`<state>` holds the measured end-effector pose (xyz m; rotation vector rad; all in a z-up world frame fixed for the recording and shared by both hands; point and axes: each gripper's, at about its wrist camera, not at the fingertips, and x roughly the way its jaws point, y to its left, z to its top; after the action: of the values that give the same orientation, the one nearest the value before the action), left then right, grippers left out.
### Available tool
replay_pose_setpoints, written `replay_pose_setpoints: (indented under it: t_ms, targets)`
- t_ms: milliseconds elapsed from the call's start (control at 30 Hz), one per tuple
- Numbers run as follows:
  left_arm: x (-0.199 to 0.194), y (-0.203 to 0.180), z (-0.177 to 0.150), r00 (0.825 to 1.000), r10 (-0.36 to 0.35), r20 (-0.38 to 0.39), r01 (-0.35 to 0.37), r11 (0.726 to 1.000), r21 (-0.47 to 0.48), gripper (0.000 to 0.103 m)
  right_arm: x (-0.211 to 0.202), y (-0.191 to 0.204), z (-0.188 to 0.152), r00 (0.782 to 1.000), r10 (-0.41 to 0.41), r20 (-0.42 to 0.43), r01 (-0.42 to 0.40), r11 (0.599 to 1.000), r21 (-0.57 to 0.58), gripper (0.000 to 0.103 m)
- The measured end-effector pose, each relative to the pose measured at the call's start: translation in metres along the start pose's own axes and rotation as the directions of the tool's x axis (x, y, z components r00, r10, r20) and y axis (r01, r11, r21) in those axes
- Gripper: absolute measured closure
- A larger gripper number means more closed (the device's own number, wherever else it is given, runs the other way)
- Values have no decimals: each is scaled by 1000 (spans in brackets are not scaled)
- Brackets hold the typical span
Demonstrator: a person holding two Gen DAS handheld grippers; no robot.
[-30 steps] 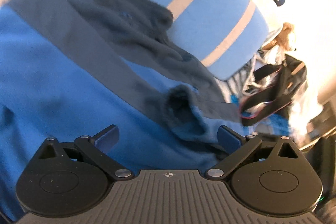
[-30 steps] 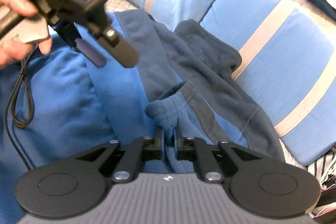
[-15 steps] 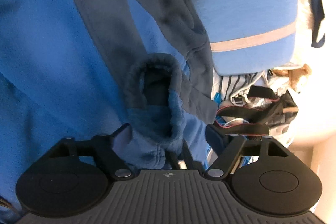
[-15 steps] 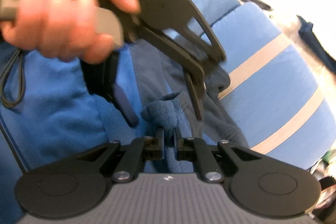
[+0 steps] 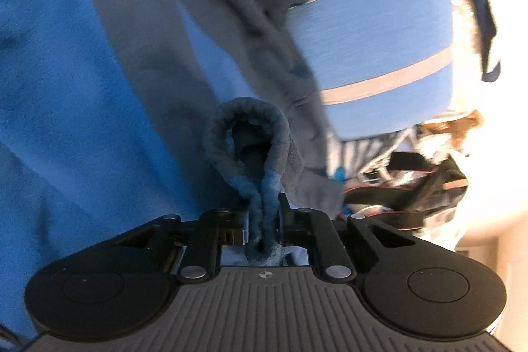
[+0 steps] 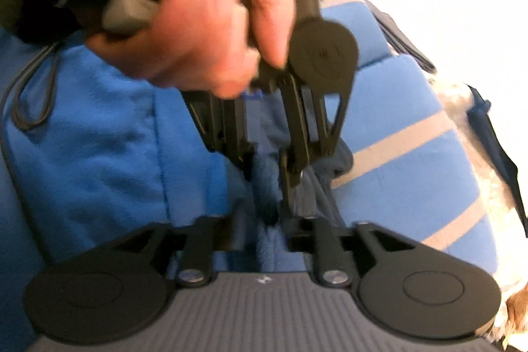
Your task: Fold clothes
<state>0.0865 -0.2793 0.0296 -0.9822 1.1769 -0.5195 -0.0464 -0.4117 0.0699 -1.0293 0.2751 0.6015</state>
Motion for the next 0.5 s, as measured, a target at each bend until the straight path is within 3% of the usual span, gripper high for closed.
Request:
replay_pose_setpoints:
  t_ms: [33, 67, 300, 500]
  targets:
    - [-3, -4, 1, 1000, -13, 6, 13, 1000, 9, 89, -1, -2, -1, 1000, -9, -4, 9, 1000, 14, 31]
    - [-6, -9, 1, 1000, -27, 13, 26, 999, 18, 89, -2, -5, -4, 1000, -19, 0, 19, 999, 27, 23]
    - [-35, -49, 7, 985, -154, 75, 148, 985, 87, 89, 9, -20, -30, 988, -129, -85, 136, 987, 83, 18]
    - [-78, -73, 17, 960, -237, 148, 217, 966, 142, 89, 21, -45, -59, 956, -230, -184, 266, 942, 204, 10]
